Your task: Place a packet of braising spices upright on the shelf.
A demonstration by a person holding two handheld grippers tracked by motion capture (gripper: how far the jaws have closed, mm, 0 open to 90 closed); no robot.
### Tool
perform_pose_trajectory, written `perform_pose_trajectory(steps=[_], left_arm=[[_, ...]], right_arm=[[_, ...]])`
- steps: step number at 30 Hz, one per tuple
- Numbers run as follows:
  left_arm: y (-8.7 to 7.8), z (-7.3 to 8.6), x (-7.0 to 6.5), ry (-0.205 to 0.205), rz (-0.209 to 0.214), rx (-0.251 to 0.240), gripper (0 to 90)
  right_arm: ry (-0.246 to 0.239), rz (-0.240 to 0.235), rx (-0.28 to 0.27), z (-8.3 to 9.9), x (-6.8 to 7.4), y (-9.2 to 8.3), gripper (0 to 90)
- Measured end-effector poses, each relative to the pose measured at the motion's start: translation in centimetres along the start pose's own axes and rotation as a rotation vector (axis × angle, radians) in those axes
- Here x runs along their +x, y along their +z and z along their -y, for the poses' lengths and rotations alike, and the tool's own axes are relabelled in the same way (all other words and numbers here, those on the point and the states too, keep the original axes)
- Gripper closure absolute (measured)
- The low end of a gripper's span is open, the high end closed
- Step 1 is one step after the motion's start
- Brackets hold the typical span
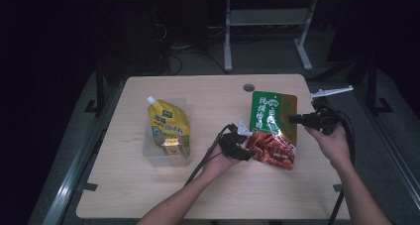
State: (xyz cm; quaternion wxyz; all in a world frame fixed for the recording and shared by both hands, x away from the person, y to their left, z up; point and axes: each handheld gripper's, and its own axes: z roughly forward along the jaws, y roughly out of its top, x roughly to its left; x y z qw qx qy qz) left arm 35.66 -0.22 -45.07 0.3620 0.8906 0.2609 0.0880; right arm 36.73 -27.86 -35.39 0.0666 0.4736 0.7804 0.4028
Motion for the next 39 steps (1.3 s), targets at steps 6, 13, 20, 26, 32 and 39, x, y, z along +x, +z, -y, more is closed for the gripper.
perform_pose_trajectory(steps=[6,13,20,26,32,39], left_arm=[[-0.1,0.0,0.0,-0.010,-0.003,-0.010,40.7],[0.1,0.0,-0.1,-0.006,-0.005,0.001,40.6],[0.2,0.1,-0.2,-0.014,-0.001,-0.002,40.4],[0.0,0.1,-0.1,-0.023,0.005,-0.002,39.2],[-0.1,0.0,-0.1,-0.016,-0.001,-0.018,32.2],[-0.3,-0.1,0.6,-0.054,0.023,-0.049,26.6]], right_arm=[[-0.011,-0.008,-0.011,0.1,0.5,-0.3,89.8],[-0.025,-0.014,-0.019,0.2,0.8,-0.5,89.8],[-0.037,-0.021,-0.030,0.1,1.3,-0.7,89.8],[-0.070,-0.032,-0.040,-0.3,2.3,-1.0,89.9],[-0.111,-0.043,-0.049,-0.3,2.8,-1.2,89.8],[-0.137,-0.063,-0.065,0.3,2.9,-1.7,89.7]])
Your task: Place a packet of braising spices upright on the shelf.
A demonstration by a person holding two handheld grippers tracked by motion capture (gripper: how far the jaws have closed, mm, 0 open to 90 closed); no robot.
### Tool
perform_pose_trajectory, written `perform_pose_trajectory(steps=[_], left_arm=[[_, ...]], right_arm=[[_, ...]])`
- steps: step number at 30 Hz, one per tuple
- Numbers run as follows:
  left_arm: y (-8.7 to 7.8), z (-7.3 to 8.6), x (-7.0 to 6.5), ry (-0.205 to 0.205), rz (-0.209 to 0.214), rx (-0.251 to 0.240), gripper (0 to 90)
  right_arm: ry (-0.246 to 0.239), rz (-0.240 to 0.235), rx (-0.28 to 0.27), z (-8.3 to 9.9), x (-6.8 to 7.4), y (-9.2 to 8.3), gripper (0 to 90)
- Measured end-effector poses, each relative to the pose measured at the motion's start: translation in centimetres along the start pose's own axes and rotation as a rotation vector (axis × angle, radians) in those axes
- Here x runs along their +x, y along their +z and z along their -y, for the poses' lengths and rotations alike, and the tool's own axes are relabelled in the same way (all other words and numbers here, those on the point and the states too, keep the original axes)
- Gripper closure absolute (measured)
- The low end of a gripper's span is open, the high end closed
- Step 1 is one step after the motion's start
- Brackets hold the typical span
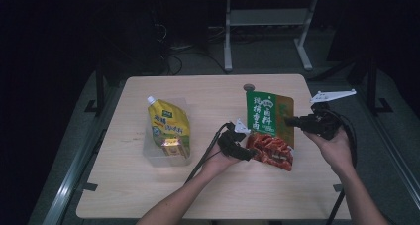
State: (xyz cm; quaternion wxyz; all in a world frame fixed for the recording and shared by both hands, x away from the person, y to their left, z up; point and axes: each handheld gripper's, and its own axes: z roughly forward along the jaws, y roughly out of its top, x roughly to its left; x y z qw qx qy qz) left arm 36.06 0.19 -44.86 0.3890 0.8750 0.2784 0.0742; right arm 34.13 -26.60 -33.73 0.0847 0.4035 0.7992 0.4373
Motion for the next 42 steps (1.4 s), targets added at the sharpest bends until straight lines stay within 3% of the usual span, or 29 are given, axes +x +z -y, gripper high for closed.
perform_pose_trajectory(steps=[4,8,11,14,18,19,23,29,35,39,42], left_arm=[[0.0,-0.1,0.4,0.004,0.011,0.000,25.2],[0.0,-0.4,0.6,0.002,0.024,-0.036,24.6],[0.2,-0.9,1.0,-0.034,0.052,-0.049,23.6],[0.4,-1.3,0.9,-0.018,0.082,-0.064,23.1],[0.5,-1.7,0.7,0.008,0.117,-0.084,32.7],[0.5,-1.7,0.8,0.007,0.122,-0.069,33.5],[0.5,-1.5,1.1,-0.033,0.149,-0.082,41.2],[0.6,-1.3,1.0,-0.036,0.152,-0.087,49.3],[0.8,-1.1,0.8,-0.039,0.152,-0.077,49.8],[0.6,-1.1,0.9,-0.052,0.154,-0.080,49.3],[0.2,-1.1,1.0,-0.027,0.140,-0.073,46.9]], right_arm=[[-0.033,-0.010,-0.009,0.3,0.2,-0.4,89.7],[-0.085,-0.010,-0.012,0.5,0.6,-0.7,89.7],[-0.121,-0.024,-0.014,0.7,0.7,-1.0,89.7],[-0.144,-0.047,-0.022,1.0,0.8,-1.2,89.7],[-0.137,-0.065,-0.035,1.4,0.4,-1.3,89.7],[-0.130,-0.065,-0.037,1.6,0.3,-1.3,89.6],[-0.112,-0.071,-0.036,2.0,-0.2,-1.2,89.4],[-0.071,-0.085,-0.027,2.5,-0.9,-0.9,88.6],[-0.047,-0.065,-0.009,2.5,-1.0,-0.5,89.3],[-0.032,-0.050,-0.027,2.3,-0.9,-0.7,89.8],[-0.030,-0.044,-0.048,1.9,-0.7,-1.1,89.8]])
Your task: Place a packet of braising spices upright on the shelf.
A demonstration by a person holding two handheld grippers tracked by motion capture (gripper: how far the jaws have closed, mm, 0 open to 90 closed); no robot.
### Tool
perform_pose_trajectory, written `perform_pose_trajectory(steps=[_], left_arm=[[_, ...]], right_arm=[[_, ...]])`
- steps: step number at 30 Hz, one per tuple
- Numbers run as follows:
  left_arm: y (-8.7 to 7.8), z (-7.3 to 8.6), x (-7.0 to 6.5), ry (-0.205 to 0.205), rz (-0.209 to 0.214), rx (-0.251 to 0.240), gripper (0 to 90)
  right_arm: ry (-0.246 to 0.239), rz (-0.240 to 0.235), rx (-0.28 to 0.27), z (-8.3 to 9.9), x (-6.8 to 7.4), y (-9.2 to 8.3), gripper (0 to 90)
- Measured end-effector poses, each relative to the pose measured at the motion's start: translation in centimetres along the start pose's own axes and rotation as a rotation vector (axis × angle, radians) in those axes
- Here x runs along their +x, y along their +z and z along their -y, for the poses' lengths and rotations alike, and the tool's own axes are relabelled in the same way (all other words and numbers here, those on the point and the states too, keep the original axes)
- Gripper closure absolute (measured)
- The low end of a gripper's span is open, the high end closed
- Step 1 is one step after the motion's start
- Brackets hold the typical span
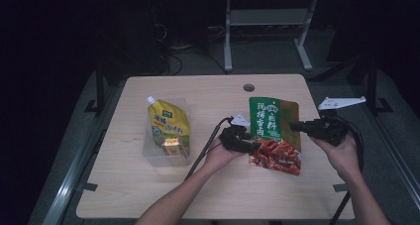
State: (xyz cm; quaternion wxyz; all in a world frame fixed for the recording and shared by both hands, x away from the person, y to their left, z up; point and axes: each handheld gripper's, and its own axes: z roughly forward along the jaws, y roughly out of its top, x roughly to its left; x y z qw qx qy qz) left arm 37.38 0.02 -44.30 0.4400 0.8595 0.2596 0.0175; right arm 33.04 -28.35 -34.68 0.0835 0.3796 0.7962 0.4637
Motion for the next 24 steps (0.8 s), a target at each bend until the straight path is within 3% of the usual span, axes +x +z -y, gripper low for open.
perform_pose_trajectory(steps=[7,13,24], left_arm=[[-0.4,0.5,0.2,-0.022,-0.012,0.007,41.9],[-0.9,0.8,0.0,-0.029,-0.023,0.011,38.7],[-2.5,1.8,-1.4,0.041,-0.035,0.013,36.4]], right_arm=[[-0.018,-0.023,-0.023,-1.5,1.4,-0.3,90.0],[-0.046,-0.004,-0.035,-2.6,2.3,-0.2,90.0],[-0.077,0.034,-0.058,-5.0,3.4,0.9,90.0]])
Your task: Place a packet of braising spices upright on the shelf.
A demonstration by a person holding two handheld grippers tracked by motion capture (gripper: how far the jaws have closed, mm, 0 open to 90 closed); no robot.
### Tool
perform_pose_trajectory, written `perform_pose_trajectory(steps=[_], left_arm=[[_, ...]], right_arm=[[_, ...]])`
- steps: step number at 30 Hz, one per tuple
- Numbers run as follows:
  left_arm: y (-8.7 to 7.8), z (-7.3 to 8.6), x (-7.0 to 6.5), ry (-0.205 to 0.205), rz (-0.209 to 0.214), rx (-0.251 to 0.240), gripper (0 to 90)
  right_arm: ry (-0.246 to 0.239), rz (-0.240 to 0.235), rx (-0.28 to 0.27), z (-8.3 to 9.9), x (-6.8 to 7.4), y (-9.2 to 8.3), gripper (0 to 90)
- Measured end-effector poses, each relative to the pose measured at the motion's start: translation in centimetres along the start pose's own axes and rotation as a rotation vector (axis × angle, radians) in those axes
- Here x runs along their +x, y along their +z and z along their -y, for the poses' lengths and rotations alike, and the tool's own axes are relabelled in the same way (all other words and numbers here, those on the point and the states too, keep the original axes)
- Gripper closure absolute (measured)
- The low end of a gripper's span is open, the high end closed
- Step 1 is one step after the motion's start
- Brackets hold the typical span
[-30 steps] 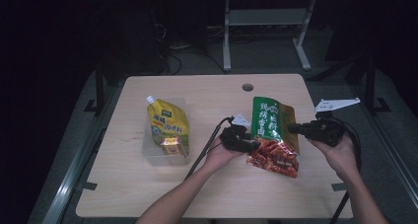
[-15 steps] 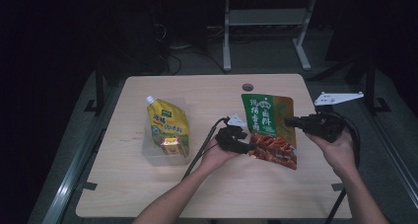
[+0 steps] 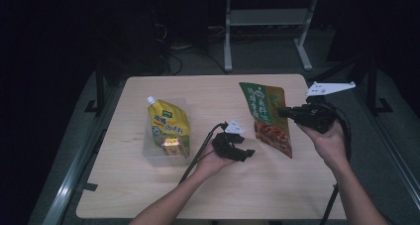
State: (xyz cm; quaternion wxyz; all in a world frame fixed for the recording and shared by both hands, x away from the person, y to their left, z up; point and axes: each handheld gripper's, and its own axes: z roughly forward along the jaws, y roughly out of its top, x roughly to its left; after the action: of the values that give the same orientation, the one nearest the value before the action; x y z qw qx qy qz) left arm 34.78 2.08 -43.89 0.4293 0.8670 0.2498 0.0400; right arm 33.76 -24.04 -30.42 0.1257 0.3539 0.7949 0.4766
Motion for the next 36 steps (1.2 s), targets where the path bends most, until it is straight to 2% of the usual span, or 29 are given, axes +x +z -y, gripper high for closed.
perform_pose_trajectory(steps=[5,11,18,19,21,24,27,30,36], left_arm=[[-0.6,0.8,-0.7,0.029,0.005,0.009,35.8],[-1.2,1.4,-1.3,0.034,0.014,-0.003,34.5],[-1.7,2.0,-2.1,0.065,0.014,-0.001,33.2],[-1.9,2.1,-2.2,0.086,0.012,0.008,33.1],[-2.0,2.4,-2.5,0.091,0.014,-0.002,32.3],[-2.3,2.8,-2.8,0.104,0.021,0.017,31.6],[-2.5,3.3,-3.0,0.138,0.016,0.031,30.1],[-3.0,3.9,-3.1,0.141,0.023,0.027,28.9],[-3.8,4.9,-3.6,0.122,0.040,0.012,28.5]], right_arm=[[-0.021,0.004,-0.002,-1.7,0.6,0.9,90.0],[-0.049,-0.009,-0.005,-3.8,1.4,2.2,90.0],[-0.068,-0.027,-0.005,-6.2,2.0,4.4,90.0],[-0.070,-0.027,-0.006,-6.5,2.1,4.7,90.0],[-0.073,-0.034,-0.011,-7.1,2.2,5.2,90.0],[-0.082,-0.046,-0.020,-7.9,2.4,6.0,90.0],[-0.086,-0.064,-0.039,-8.6,2.5,6.8,90.0],[-0.084,-0.079,-0.041,-9.2,2.5,7.6,90.0],[-0.096,-0.097,-0.044,-10.4,2.7,9.1,90.0]])
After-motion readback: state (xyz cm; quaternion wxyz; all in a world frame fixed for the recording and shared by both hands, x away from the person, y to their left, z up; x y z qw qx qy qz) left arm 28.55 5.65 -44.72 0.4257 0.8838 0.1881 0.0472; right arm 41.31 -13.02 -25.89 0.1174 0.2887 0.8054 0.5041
